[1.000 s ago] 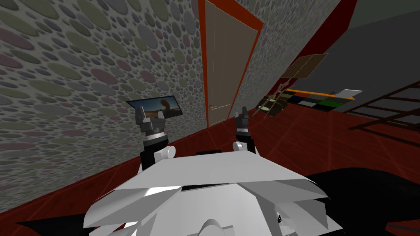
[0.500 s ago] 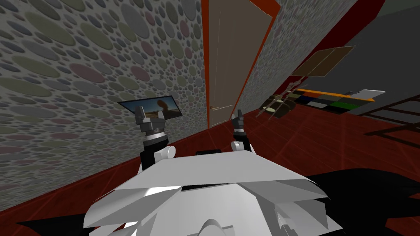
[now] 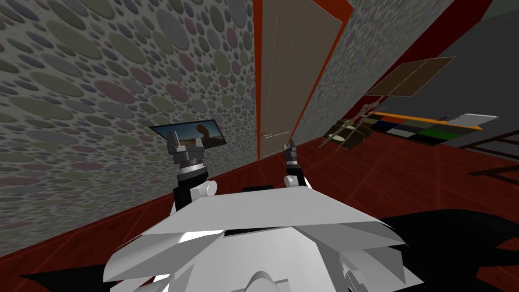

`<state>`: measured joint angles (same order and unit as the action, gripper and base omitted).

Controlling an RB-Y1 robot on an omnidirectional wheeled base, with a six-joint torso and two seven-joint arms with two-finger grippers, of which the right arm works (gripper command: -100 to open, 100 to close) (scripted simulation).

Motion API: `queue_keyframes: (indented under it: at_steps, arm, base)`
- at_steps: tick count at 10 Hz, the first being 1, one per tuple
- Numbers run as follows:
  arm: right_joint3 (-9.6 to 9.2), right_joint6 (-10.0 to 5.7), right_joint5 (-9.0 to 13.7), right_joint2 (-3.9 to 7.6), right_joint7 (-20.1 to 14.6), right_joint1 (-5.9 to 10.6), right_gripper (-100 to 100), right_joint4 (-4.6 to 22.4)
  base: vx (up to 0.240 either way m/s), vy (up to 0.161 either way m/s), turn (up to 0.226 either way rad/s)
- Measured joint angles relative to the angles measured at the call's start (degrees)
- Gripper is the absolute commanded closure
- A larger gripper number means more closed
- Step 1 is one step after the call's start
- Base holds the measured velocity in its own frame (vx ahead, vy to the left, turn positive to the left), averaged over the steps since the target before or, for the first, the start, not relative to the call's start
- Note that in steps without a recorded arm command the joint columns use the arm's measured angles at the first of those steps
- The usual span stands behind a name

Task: Pull the door open

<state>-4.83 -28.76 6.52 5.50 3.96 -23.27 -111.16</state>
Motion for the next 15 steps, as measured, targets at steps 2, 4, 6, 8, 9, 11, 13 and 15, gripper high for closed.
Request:
queue_keyframes:
  at_steps: [2, 4, 6, 8, 9, 11, 13, 15]
  arm:
    - [-0.16, -0.76, 0.2, 0.62, -0.8, 1.06, -100, 2.7]
    - [-0.55, -1.49, 0.2, 1.0, -1.3, 1.57, -100, 5.0]
    - [-0.63, -2.2, 0.3, 1.53, -1.9, 2.65, -100, 7.6]
    - [-0.75, -3.11, 0.4, 2.13, -2.6, 3.53, -100, 10.3]
    - [-1.05, -3.59, 0.4, 2.27, -2.8, 3.89, -100, 11.7]
    - [-1.3, -4.39, 0.5, 2.84, -3.5, 4.52, -100, 14.0]
    - [-1.51, -5.31, 0.6, 3.25, -4.0, 5.64, -100, 16.9]
    - [-1.66, -6.01, 0.7, 3.93, -4.7, 6.31, -100, 19.2]
  base:
    - [0.056, -0.008, 0.044]
    - [0.057, -0.005, 0.038]
    - [0.049, -0.008, 0.05]
    - [0.05, -0.015, 0.048]
    - [0.047, -0.016, 0.032]
    - [0.044, -0.01, 0.047]
    - [0.05, -0.005, 0.05]
    - [0.051, -0.017, 0.047]
